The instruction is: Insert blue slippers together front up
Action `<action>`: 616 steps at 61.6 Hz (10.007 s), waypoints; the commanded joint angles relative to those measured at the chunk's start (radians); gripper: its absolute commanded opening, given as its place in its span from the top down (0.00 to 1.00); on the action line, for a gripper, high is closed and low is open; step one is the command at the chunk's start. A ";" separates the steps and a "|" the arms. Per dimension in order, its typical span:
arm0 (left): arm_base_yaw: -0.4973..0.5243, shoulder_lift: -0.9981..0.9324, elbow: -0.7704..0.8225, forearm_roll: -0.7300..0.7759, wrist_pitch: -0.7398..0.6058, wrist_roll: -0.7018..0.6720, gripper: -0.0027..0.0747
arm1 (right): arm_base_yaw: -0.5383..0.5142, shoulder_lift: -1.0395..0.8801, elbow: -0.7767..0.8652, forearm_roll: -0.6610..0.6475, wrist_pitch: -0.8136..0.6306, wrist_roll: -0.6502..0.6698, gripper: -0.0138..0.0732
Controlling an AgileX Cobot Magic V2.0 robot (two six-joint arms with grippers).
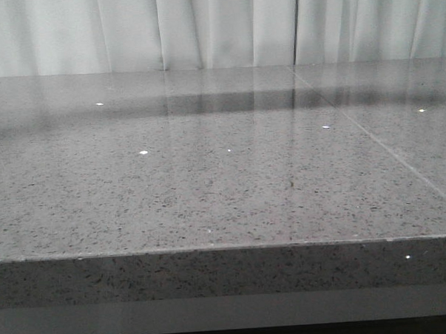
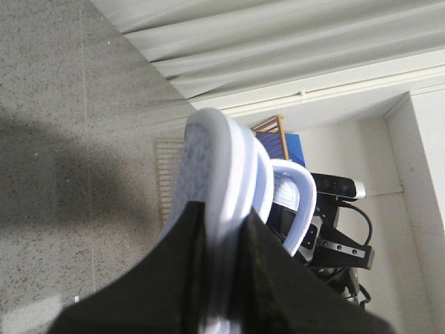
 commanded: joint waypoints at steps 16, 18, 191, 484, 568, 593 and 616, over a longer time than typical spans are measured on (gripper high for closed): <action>-0.046 -0.052 -0.027 -0.145 0.198 -0.007 0.99 | 0.100 -0.010 -0.031 0.235 0.179 -0.038 0.91; -0.046 -0.052 -0.027 -0.149 0.198 -0.007 0.99 | 0.101 -0.006 -0.031 0.233 0.179 -0.038 0.91; 0.019 -0.050 -0.027 0.022 0.177 0.022 0.99 | -0.130 -0.045 -0.138 -0.190 0.177 0.086 0.24; -0.093 -1.457 0.989 1.251 -0.779 -0.101 0.99 | 0.050 -1.550 1.351 -1.058 -0.972 -0.031 0.91; -0.093 -1.656 1.280 1.620 -0.909 -0.514 0.99 | 0.049 -1.550 1.351 -1.058 -0.972 -0.031 0.91; -0.093 -1.753 1.470 1.628 -1.000 -0.514 0.99 | 0.050 -1.550 1.351 -1.058 -0.972 -0.031 0.91; -0.093 -1.753 1.470 1.628 -0.998 -0.514 0.99 | 0.050 -1.550 1.351 -1.058 -0.973 -0.031 0.91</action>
